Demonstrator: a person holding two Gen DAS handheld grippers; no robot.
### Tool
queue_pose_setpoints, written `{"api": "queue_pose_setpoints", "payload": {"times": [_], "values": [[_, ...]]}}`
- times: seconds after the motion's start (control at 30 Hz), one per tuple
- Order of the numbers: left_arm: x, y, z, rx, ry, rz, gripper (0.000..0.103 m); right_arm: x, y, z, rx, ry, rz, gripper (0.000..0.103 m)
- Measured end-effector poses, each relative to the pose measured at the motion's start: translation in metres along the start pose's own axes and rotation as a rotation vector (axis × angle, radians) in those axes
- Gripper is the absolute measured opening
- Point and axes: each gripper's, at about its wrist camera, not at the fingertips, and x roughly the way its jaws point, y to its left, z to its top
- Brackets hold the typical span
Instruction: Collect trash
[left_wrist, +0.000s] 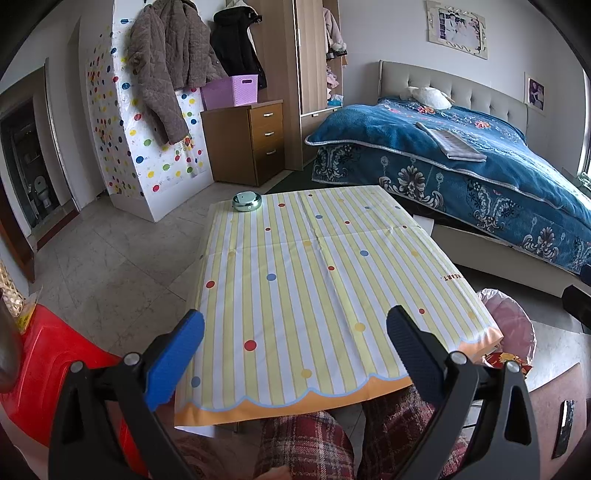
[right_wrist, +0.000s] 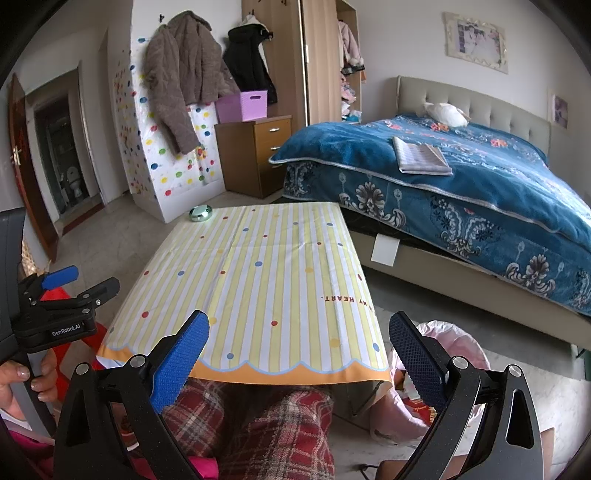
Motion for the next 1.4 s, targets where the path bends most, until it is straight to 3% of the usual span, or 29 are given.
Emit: {"api": "queue_pose_setpoints", "payload": {"times": [1.23, 1.33, 1.4], "values": [[0.009, -0.006, 0.003, 0.048, -0.024, 0.019, 0.096, 0.003, -0.004, -0.001, 0.008, -0.006, 0.001, 0.097], [0.019, -0.01, 0.005, 0.045, -0.005, 0.006, 0.096, 0.009, -0.015, -0.008, 0.015, -0.008, -0.023, 0.097], [0.027, -0.015, 0.005, 0.055, -0.003, -0.01, 0.096, 0.016, -0.043, -0.027, 0.03, 0.006, -0.096, 0.097]]}}
